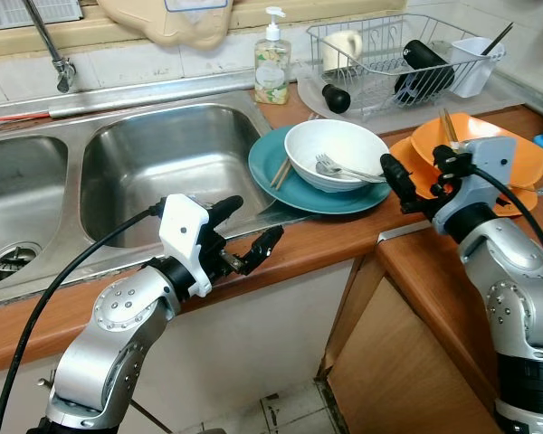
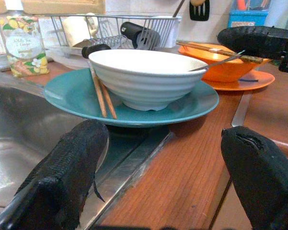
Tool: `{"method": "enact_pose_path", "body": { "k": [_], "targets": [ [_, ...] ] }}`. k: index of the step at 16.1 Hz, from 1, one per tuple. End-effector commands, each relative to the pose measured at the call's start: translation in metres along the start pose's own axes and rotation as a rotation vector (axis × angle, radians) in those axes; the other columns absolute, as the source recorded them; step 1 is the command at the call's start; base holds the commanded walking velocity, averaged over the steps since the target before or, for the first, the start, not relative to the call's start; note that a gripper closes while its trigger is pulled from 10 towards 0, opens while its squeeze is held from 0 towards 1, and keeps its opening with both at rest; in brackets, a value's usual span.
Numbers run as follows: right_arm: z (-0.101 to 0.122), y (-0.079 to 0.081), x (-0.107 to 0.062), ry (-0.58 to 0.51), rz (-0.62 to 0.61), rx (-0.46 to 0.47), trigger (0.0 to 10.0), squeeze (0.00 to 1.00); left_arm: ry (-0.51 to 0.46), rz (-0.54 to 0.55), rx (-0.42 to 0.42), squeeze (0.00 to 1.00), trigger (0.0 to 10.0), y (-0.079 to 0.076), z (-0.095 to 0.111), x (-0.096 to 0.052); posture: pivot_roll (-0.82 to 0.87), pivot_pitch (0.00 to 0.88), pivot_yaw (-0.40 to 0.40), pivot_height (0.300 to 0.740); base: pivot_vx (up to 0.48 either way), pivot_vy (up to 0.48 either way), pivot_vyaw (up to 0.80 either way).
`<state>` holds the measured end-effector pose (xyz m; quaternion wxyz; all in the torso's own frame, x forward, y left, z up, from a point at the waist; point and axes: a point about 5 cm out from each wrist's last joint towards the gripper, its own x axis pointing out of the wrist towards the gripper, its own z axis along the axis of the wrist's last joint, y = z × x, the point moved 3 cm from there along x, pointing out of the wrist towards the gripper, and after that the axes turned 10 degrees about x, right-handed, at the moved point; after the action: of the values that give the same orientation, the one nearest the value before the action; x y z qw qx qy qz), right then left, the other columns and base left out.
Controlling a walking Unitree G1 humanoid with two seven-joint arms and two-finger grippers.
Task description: Kitchen organization
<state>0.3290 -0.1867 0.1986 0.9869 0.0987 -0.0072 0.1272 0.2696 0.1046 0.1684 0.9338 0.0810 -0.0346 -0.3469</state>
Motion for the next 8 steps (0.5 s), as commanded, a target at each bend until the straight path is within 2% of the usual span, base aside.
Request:
{"method": "enact_pose_path", "body": {
  "k": [1,8],
  "targets": [
    [-0.0010,0.0015,-0.0008,0.015,0.005,-0.026,10.0,0.00,-0.001,-0.012,0.010,0.00,10.0,-0.0017,0.0020,-0.0020,0.00,0.000,0.043,0.740,0.000,0.000,0.00],
    [-0.0027,0.0088,0.0001,0.030,0.047,-0.063,10.0,0.00,-0.003,-0.007,0.018,0.00,10.0,-0.0007,0.0031,-0.0027,0.00,0.000,0.042,0.740,0.000,0.000,0.00]
  ]
}}
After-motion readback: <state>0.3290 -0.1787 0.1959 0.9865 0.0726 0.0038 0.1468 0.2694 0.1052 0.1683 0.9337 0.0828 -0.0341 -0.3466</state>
